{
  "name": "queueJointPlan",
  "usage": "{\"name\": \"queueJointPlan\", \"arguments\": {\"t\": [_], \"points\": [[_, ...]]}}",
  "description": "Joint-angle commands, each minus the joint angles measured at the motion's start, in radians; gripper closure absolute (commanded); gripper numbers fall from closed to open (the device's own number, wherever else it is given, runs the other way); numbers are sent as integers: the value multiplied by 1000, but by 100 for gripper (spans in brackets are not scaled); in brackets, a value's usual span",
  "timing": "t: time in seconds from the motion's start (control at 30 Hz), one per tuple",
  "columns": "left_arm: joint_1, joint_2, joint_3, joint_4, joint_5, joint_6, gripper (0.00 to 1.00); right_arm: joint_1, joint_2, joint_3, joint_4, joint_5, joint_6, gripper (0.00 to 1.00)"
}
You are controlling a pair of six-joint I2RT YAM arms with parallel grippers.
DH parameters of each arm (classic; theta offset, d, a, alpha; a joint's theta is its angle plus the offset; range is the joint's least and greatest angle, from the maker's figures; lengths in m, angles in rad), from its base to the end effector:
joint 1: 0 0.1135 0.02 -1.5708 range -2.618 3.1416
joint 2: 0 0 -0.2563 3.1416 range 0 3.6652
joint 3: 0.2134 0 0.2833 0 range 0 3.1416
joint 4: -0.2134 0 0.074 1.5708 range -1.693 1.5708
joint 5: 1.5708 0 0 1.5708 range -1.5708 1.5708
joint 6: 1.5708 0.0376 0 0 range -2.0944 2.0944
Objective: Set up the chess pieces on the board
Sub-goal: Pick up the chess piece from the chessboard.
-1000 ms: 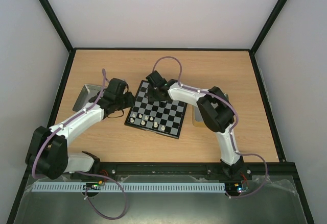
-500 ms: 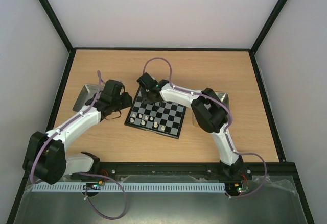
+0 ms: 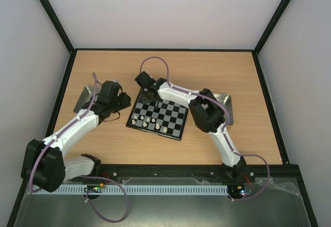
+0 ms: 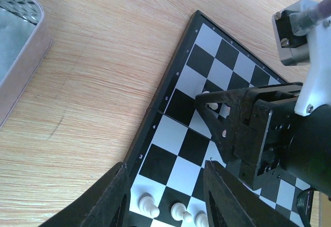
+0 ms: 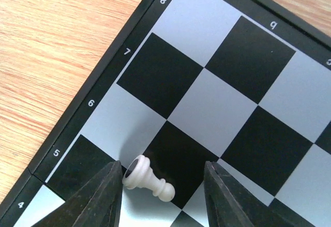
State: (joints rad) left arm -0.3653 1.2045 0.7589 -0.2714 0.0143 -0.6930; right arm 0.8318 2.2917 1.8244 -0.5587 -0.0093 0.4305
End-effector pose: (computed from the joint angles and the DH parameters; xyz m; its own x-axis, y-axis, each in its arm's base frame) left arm 0.2688 -0.1034 0.2143 -0.7068 -0.4136 -0.5739 -0.1095 0.8655 -0.4888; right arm 0.3508 0.3855 0.1394 -0.8333 -0.2949 -0.4676 -0.4342 0.8726 0.2235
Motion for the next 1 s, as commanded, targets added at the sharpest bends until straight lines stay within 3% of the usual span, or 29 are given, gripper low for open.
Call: {"name": "queueJointPlan", "arguments": {"t": [0.0, 0.27, 0.6, 0.83, 0.97], "points": [[6, -7, -12, 4, -5, -6, 58, 6, 32, 43, -74, 42, -33, 60], [8, 0, -10, 7, 5, -1, 58, 5, 54, 69, -87, 76, -35, 69], [9, 0, -9, 6, 10, 5, 58, 6, 103, 156, -113, 94, -68, 65], [12, -3, -13, 4, 10, 10, 58, 5, 114, 164, -114, 97, -61, 74], [14, -9, -17, 4, 9, 9, 58, 6, 111, 167, -111, 113, -52, 88]]}}
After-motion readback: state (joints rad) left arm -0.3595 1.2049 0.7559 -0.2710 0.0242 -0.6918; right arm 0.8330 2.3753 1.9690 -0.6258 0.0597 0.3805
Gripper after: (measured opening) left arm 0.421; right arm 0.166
